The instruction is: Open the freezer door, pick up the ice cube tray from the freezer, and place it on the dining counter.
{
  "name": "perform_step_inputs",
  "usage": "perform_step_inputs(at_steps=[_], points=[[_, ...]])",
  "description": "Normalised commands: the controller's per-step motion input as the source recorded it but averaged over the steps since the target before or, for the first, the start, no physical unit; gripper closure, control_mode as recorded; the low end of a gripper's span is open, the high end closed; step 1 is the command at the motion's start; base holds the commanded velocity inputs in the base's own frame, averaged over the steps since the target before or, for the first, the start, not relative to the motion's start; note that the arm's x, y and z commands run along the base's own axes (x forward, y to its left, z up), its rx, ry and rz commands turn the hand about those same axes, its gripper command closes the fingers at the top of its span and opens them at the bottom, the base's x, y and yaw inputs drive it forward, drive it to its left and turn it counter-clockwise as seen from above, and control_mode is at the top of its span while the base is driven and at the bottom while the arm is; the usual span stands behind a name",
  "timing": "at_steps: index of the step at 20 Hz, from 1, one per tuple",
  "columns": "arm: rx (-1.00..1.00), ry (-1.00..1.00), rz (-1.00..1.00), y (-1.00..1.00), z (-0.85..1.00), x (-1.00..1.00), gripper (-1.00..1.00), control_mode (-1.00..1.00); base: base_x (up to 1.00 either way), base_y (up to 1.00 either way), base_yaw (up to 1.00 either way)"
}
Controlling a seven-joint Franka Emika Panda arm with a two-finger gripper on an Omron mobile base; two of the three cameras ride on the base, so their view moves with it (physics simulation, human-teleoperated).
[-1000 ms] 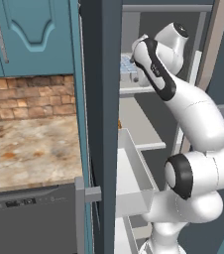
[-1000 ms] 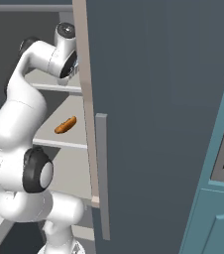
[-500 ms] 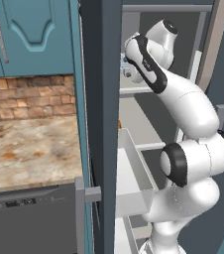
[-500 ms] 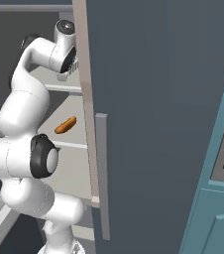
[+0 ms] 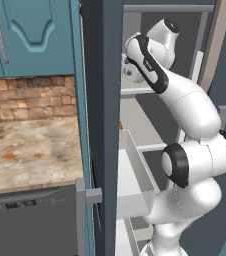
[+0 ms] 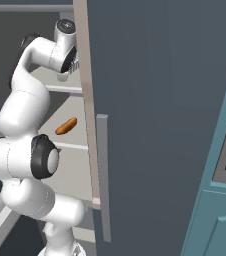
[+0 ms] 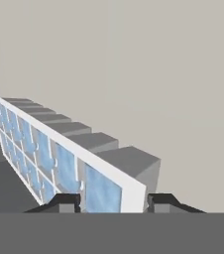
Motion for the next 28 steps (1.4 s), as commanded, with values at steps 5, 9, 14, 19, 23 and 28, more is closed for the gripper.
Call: perform_step_inputs(at_steps=[5,9,14,19,23,28], points=[[0.00,-0.20,0.00,0.00,0.00,-0.08,1.00,-1.00,0.00,0.00,0.00],[0.00,-0.35,0.00,0.00,0.00,-0.20,1.00,-1.00,0.00,0.00,0.00],[0.00,-0.31,0.00,0.00,0.00,-0.16,1.00,-1.00,0.00,0.00,0.00],[0.00,-0.25,0.00,0.00,0.06,-0.18,1.00,-1.00,0.00,0.00,0.00],[0.00,-0.02,-0.01,0.00,0.31,-0.41,1.00,-1.00,0.00,0.00,0.00],[0.00,0.04,-0.01,0.00,0.31,-0.65,1.00,-1.00,0.00,0.00,0.00]])
